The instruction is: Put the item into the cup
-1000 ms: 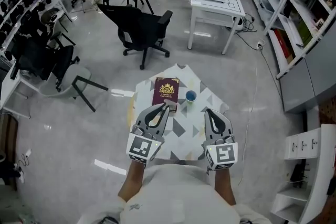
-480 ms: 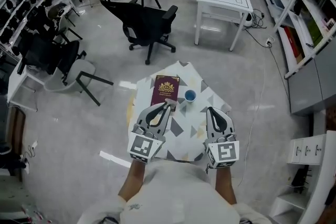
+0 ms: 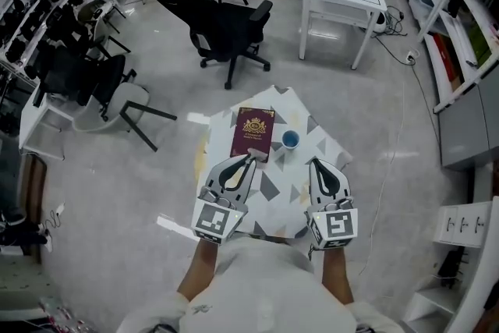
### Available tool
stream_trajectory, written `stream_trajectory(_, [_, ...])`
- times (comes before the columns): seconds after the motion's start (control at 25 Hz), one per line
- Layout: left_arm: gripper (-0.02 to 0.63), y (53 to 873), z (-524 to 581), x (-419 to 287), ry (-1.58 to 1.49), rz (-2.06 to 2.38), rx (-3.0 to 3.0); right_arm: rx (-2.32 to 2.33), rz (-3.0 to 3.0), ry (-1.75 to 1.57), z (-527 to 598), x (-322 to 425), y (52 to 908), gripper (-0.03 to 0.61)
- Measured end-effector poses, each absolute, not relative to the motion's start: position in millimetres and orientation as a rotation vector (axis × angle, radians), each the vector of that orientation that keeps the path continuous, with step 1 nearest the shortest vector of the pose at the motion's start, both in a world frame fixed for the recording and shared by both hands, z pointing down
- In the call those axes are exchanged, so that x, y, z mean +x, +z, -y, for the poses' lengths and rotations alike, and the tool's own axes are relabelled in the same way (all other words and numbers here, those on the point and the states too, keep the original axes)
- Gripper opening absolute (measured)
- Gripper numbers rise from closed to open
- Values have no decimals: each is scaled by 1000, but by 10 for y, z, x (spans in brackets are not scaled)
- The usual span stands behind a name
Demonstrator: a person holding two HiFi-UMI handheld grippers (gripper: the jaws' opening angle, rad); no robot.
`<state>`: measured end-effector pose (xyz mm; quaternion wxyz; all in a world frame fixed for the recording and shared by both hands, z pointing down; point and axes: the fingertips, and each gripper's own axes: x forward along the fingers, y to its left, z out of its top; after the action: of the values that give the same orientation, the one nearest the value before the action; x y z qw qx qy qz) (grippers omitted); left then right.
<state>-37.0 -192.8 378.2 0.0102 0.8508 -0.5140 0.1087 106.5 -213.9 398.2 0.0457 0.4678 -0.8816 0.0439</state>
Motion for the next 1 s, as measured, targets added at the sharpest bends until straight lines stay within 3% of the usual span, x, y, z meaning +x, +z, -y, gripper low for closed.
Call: stream_trajectory(1.0, [35,4195,2627,-677,287,1268,2786,1603,2341,183,2354,765,4359,6])
